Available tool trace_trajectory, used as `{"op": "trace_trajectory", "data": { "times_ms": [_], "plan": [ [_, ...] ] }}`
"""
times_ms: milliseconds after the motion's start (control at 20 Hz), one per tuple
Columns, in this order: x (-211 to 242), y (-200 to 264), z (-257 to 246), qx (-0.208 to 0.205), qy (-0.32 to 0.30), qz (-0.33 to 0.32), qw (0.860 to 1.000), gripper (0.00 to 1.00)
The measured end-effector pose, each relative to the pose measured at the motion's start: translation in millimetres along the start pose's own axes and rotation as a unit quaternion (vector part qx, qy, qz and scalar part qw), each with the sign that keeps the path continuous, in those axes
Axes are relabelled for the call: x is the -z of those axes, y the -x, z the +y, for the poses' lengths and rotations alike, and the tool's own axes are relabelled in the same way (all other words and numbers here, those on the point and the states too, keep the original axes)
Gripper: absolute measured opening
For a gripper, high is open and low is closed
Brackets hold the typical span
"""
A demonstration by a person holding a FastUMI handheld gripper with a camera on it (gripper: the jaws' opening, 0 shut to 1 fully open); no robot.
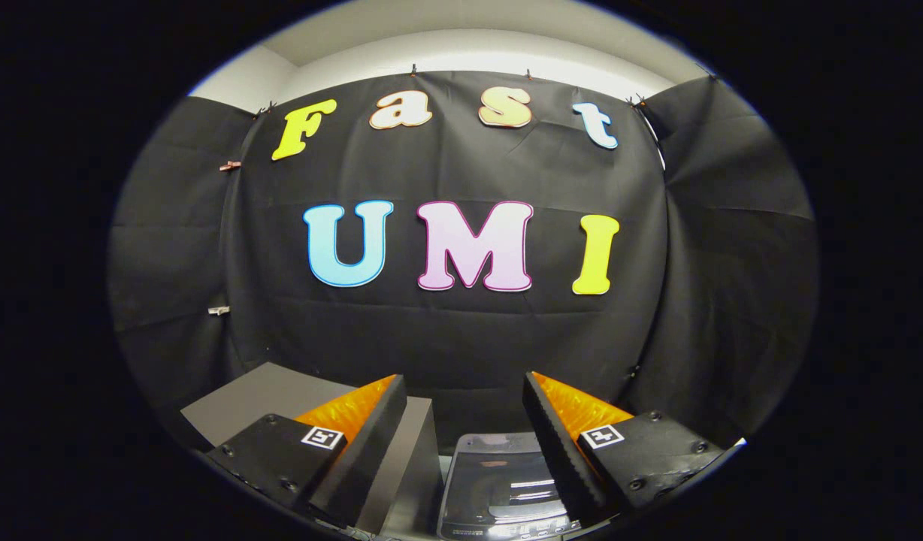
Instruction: Put the clothes into the washing machine and then close the washing machine lid.
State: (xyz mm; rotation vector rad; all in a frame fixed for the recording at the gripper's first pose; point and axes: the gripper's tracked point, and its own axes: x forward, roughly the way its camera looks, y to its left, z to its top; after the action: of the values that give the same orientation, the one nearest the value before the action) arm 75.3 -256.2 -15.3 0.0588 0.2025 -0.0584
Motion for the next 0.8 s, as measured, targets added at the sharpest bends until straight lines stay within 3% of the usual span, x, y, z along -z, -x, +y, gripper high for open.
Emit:
{"op": "trace_trajectory", "data": {
  "times_ms": [800],
  "plan": [
    [-2.7, -5.3, 0.1, 0.011, 0.004, -0.004, 1.0, 0.99]
  ]
}}
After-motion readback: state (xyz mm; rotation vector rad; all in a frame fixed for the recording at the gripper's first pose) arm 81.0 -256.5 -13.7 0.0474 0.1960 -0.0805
